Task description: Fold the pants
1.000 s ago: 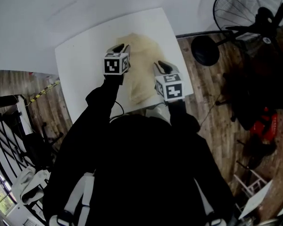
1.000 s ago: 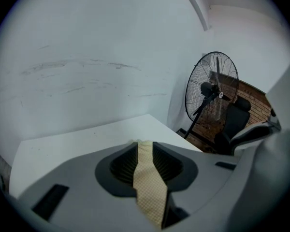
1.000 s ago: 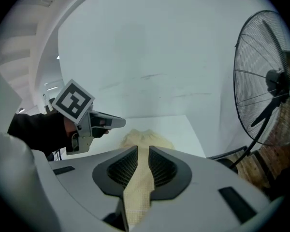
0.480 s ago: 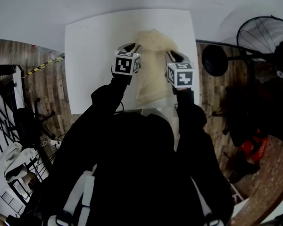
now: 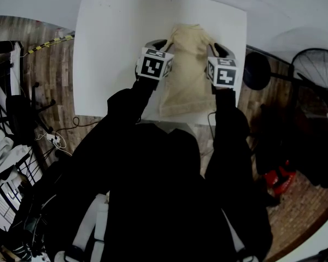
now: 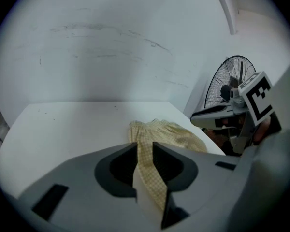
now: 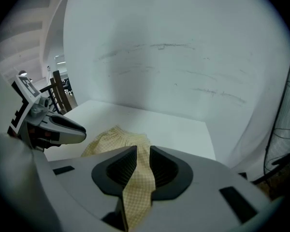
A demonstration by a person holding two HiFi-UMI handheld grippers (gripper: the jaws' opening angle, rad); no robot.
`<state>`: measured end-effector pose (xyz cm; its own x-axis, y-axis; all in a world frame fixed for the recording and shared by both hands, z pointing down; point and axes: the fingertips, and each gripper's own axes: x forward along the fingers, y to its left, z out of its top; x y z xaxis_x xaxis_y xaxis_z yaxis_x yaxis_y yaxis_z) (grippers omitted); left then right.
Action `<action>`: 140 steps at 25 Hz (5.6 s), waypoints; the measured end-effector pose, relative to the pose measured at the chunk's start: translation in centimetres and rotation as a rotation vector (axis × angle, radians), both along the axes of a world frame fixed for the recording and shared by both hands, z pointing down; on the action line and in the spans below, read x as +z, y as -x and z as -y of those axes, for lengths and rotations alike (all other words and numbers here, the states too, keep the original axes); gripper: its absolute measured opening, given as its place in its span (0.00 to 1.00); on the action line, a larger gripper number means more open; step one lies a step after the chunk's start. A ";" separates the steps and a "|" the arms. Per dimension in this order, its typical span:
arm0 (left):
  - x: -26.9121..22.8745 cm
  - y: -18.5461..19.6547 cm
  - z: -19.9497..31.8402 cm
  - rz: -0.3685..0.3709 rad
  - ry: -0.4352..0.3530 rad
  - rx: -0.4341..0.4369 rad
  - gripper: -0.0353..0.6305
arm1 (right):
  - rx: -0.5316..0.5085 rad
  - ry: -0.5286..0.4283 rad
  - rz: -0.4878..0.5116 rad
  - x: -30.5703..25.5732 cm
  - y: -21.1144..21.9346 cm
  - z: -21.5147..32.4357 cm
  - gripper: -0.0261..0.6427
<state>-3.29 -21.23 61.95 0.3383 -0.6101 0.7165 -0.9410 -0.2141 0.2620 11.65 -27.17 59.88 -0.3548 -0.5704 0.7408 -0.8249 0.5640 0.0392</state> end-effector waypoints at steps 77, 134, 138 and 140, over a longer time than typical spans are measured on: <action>-4.7 -5.5 -7.8 0.172 -0.207 0.236 0.08 | -0.048 -0.063 0.124 -3.4 -4.7 -7.1 0.06; -1.0 -11.0 -21.1 0.192 -0.159 0.641 0.11 | 0.229 0.077 0.252 1.2 -9.5 -22.0 0.11; -2.0 -10.5 -20.0 0.175 -0.183 0.606 0.11 | 0.227 0.045 0.282 -0.4 -8.3 -21.2 0.11; -2.6 -10.3 -19.4 0.163 -0.194 0.591 0.11 | 0.227 0.024 0.288 -1.2 -7.7 -20.8 0.11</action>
